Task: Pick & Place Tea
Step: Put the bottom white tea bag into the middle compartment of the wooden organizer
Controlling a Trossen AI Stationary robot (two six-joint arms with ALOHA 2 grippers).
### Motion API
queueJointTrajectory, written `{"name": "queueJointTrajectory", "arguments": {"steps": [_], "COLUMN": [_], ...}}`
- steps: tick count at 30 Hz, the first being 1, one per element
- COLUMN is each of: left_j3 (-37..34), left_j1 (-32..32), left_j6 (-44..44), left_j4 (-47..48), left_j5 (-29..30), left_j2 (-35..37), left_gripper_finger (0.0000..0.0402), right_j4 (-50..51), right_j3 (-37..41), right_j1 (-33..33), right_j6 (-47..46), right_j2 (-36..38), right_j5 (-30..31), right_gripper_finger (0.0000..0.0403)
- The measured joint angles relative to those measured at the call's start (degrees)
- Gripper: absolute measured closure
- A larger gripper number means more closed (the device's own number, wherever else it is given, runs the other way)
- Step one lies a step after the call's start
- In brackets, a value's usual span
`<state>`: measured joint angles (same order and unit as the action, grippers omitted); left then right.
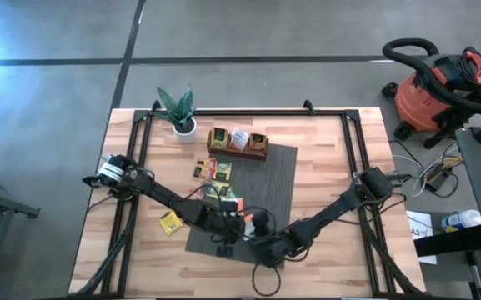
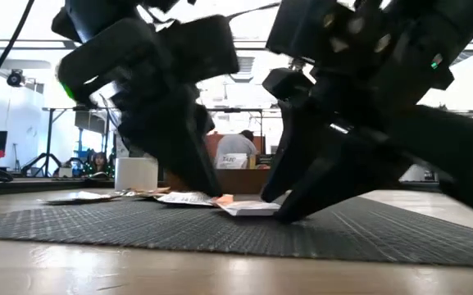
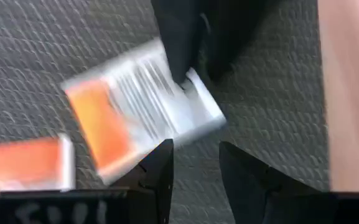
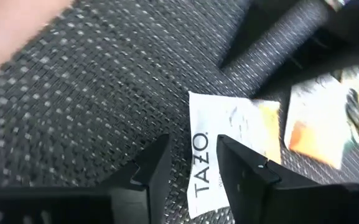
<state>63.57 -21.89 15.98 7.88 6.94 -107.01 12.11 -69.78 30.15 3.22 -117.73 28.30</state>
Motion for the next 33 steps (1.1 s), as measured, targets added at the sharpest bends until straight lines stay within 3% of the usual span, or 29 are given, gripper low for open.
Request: {"name": "queueJointTrajectory", "arguments": {"steps": [8, 19, 28, 33], "left_j3": [-1.19, -1.36, -1.37, -1.37], "left_j1": [-0.02, -0.02, -0.02, -0.02], "left_j6": [0.56, 2.57, 3.26, 7.46], "left_j4": [-3.44, -5.43, -5.81, -5.25], "left_j5": [-2.01, -2.17, -2.16, 1.08], "left_j2": [-0.52, -0.50, -0.45, 1.40], "left_gripper_finger": [0.0279, 0.0279, 0.0279, 0.0279], "right_j4": [2.73, 4.64, 10.37, 11.77], "right_j3": [0.05, 0.11, -1.25, 0.15], "right_j1": [-1.50, -2.47, -2.57, -3.40], "right_j6": [-4.82, -6.27, -6.62, -18.05], "right_j2": [1.15, 1.27, 2.79, 10.00], "right_j5": [1.53, -3.23, -2.80, -2.77], "right_gripper_finger": [0.0294, 0.0387, 0.0394, 0.0394]}}
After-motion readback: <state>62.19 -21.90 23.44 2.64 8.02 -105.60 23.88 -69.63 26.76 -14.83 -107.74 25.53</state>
